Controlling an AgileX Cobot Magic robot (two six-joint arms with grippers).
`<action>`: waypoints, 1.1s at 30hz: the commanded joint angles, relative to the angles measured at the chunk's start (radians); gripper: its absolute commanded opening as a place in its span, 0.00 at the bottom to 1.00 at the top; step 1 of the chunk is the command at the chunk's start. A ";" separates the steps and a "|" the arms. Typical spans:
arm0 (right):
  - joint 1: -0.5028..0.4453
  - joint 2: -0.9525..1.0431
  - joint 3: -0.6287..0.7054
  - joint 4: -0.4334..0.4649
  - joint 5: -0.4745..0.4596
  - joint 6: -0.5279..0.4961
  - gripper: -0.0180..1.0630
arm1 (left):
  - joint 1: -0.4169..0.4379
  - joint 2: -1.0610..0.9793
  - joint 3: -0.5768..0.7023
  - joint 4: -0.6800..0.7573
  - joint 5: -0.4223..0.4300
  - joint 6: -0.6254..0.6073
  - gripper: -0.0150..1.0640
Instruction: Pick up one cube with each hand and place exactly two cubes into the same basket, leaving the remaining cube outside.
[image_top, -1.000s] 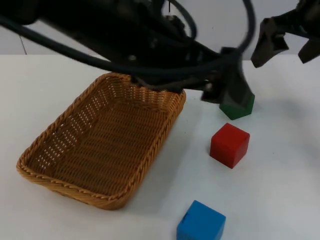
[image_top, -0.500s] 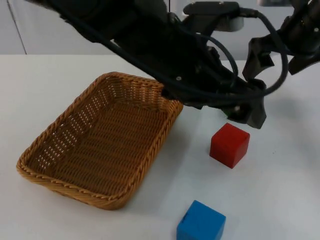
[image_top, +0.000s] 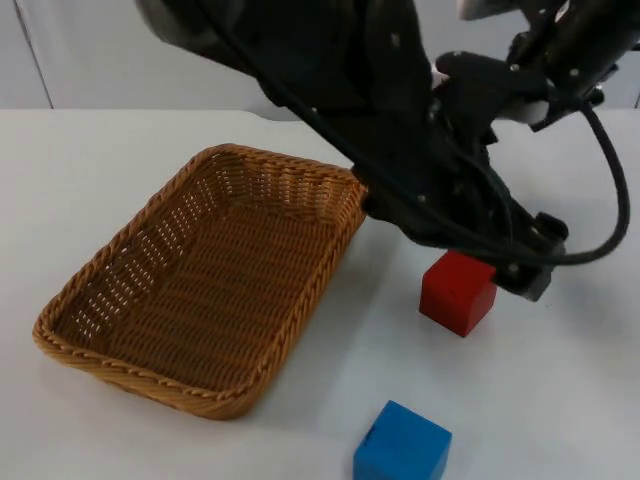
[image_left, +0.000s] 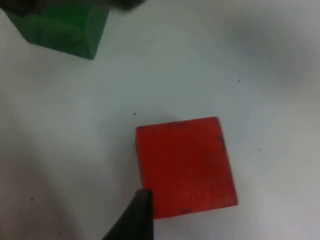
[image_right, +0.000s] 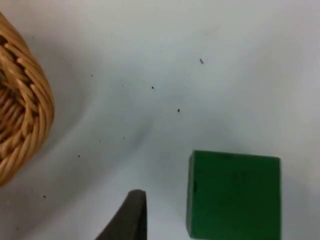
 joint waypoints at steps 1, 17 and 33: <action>0.006 0.016 -0.005 -0.015 -0.032 -0.012 0.99 | -0.015 0.021 -0.024 0.108 0.005 -0.096 0.96; 0.004 0.069 -0.005 -0.015 -0.163 -0.012 0.99 | -0.019 0.103 -0.031 0.310 -0.021 -0.317 0.96; 0.004 0.140 -0.005 -0.015 -0.207 -0.012 0.99 | -0.014 0.136 -0.031 0.320 -0.082 -0.318 0.96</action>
